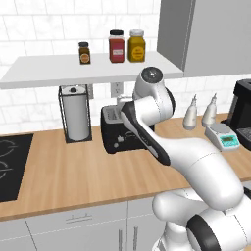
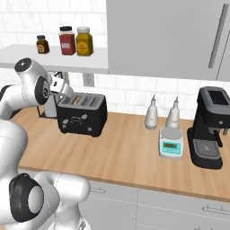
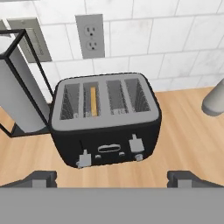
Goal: Start the toaster. Once the lever pops up, take the bread to the plate on the dining counter.
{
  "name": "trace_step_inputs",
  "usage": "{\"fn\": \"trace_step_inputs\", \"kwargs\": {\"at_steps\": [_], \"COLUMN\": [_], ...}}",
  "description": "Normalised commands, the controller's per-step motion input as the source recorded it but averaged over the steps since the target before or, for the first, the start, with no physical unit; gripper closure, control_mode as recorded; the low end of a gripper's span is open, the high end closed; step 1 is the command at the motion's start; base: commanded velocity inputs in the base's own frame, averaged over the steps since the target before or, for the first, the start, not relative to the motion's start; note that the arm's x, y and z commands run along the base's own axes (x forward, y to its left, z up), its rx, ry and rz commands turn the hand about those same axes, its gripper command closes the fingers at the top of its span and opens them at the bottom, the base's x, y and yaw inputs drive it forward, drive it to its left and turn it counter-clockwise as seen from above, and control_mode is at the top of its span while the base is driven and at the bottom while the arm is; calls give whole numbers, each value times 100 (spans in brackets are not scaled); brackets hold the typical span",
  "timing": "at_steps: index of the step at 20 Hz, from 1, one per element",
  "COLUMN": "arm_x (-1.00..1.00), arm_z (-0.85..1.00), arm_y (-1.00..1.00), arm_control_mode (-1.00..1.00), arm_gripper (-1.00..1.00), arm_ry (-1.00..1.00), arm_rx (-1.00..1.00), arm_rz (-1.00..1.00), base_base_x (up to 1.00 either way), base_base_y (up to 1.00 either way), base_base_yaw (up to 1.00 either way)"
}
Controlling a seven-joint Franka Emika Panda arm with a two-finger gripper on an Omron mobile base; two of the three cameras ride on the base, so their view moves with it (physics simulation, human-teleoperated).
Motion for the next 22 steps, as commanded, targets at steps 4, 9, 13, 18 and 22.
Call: {"fn": "trace_step_inputs", "kwargs": {"at_steps": [4, 9, 13, 18, 22], "arm_x": [0, 0, 0, 0, 0], "arm_z": [0, 0, 0, 0, 0], "arm_y": [0, 0, 0, 0, 0], "arm_control_mode": [-100, -100, -100, -100, -100], "arm_gripper": [-100, -100, -100, -100, -100], "arm_ry": [0, 0, 0, 0, 0], "arm_rx": [0, 0, 0, 0, 0], "arm_rz": [0, 0, 0, 0, 0], "base_base_x": [0, 0, 0, 0, 0], "base_base_y": [0, 0, 0, 0, 0], "base_base_yaw": [0, 0, 0, 0, 0]}}
